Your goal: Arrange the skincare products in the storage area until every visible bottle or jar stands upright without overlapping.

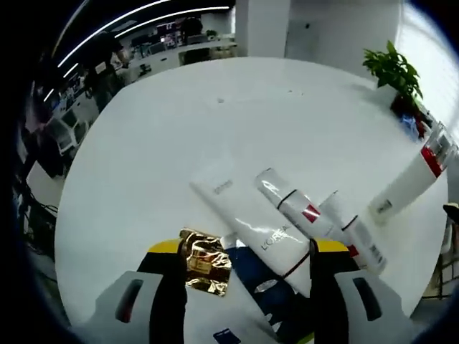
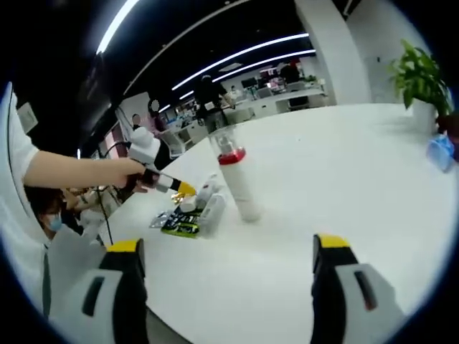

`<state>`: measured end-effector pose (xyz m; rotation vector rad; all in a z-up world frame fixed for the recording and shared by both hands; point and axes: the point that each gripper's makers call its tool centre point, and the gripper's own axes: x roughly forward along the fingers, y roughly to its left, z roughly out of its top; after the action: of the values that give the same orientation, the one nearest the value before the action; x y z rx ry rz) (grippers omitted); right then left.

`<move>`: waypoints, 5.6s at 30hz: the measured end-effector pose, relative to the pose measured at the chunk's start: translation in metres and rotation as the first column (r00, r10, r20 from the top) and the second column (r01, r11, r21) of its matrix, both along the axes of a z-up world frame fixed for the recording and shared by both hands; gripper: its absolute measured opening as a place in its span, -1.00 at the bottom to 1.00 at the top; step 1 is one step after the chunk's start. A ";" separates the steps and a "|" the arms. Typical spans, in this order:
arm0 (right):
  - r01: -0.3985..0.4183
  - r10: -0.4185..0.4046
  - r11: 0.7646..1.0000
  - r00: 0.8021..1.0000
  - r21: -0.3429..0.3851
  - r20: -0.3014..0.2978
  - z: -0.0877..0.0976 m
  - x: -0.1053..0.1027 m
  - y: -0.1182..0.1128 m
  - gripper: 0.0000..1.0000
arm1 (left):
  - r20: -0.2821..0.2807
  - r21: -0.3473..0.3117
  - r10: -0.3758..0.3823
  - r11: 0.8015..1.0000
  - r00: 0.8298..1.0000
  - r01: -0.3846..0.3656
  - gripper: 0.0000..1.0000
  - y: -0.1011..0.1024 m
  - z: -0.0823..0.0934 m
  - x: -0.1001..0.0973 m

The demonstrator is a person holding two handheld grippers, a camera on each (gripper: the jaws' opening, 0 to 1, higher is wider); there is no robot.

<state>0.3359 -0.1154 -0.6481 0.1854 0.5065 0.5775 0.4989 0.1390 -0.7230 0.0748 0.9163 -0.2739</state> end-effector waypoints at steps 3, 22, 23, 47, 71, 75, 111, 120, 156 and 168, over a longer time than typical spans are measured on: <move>0.002 -0.002 1.000 1.000 0.000 -0.004 -0.002 0.001 -0.001 0.95 | -0.008 -0.008 0.011 1.000 1.000 -0.011 0.33 -0.001 -0.003 0.004; 0.021 -0.021 1.000 1.000 0.002 -0.010 -0.006 0.007 -0.006 0.94 | -0.075 0.159 -0.079 0.983 0.994 0.090 -0.08 -0.003 -0.027 0.031; 0.021 -0.020 1.000 1.000 0.002 -0.012 -0.006 0.007 -0.006 0.94 | -0.073 0.100 -0.084 0.991 0.994 0.092 -0.15 -0.010 -0.028 0.029; 0.024 -0.024 1.000 1.000 0.002 -0.006 -0.004 0.008 -0.007 0.93 | 0.022 -0.072 0.115 0.991 0.993 -0.113 -0.45 -0.005 -0.006 0.035; -0.028 0.027 1.000 0.999 0.005 0.042 0.018 0.013 0.011 0.93 | 0.211 -0.197 0.089 0.979 0.973 -0.047 -0.45 -0.007 0.068 0.011; -0.039 0.039 0.999 0.998 0.001 0.047 0.021 0.013 0.014 0.93 | 0.242 -0.199 0.070 0.980 0.968 -0.021 -0.45 -0.011 0.077 0.007; -0.142 0.121 0.983 0.977 0.113 0.177 0.091 0.010 0.070 0.84 | 0.399 -0.202 -0.069 0.966 0.914 0.161 -0.44 -0.042 0.144 -0.088; -0.211 0.174 0.965 0.958 0.153 0.227 0.116 0.015 0.098 0.76 | 0.437 -0.207 -0.099 0.956 0.894 0.207 -0.44 -0.063 0.163 -0.116; -0.283 0.207 0.892 0.949 0.352 0.238 0.166 0.038 0.140 0.20 | 0.579 -0.074 -0.273 0.921 0.769 0.382 -0.44 -0.109 0.201 -0.160; -0.289 0.211 0.884 0.948 0.367 0.237 0.170 0.040 0.138 -0.01 | 0.601 -0.057 -0.289 0.915 0.745 0.400 -0.44 -0.117 0.206 -0.164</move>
<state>0.3754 0.0230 -0.4782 0.4529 0.2194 0.9438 0.3344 0.0223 -0.5172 0.1516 0.2460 -0.6455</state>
